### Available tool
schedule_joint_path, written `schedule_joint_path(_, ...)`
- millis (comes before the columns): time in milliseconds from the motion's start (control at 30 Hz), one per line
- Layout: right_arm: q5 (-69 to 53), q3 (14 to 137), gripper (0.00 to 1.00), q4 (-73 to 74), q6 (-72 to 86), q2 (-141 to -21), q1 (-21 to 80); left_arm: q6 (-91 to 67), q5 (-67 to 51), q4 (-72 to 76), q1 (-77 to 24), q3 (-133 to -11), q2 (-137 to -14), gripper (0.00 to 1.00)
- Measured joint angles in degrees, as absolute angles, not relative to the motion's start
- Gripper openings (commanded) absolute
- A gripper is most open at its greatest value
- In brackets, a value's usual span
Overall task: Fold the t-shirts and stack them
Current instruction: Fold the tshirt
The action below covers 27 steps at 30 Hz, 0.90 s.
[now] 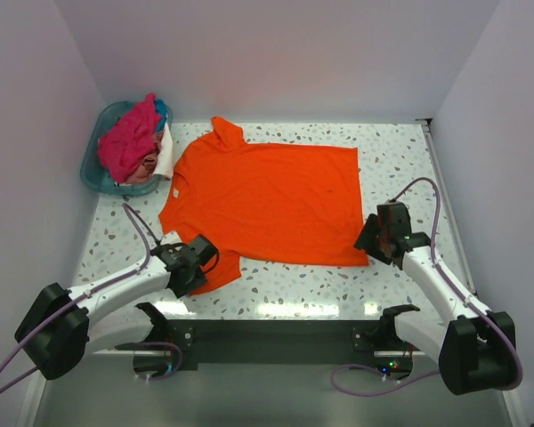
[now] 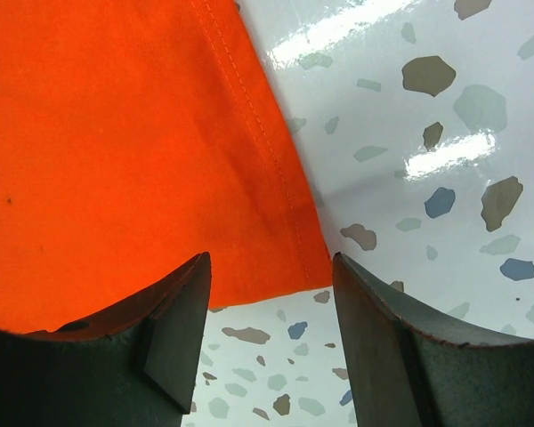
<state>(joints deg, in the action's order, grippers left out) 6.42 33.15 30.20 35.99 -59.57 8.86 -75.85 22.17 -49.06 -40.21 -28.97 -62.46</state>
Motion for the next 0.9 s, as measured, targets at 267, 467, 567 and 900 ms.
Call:
schedule_joint_path(267, 6.22, 33.21, 0.6, 29.78, 35.99, -60.84, 8.86, -73.38, 21.85, -46.33, -40.21, -27.83, -61.25, 0.0)
schedule_joint_path(467, 6.2, 33.52, 0.59, 29.04, 35.99, -62.19, 8.86, -72.18, 20.18, -46.13, -40.21, -27.77, -55.99, 0.0)
schedule_joint_path(567, 6.0, 33.52, 0.57, 28.8, 36.05, -63.37, 8.86, -71.33, 19.88, -47.0, -40.21, -29.3, -52.25, 0.0)
schedule_joint_path(900, 5.87, 33.12, 0.53, 30.35, 37.23, -62.35, 8.86, -68.86, 18.41, -47.72, -40.21, -32.49, -47.75, 0.0)
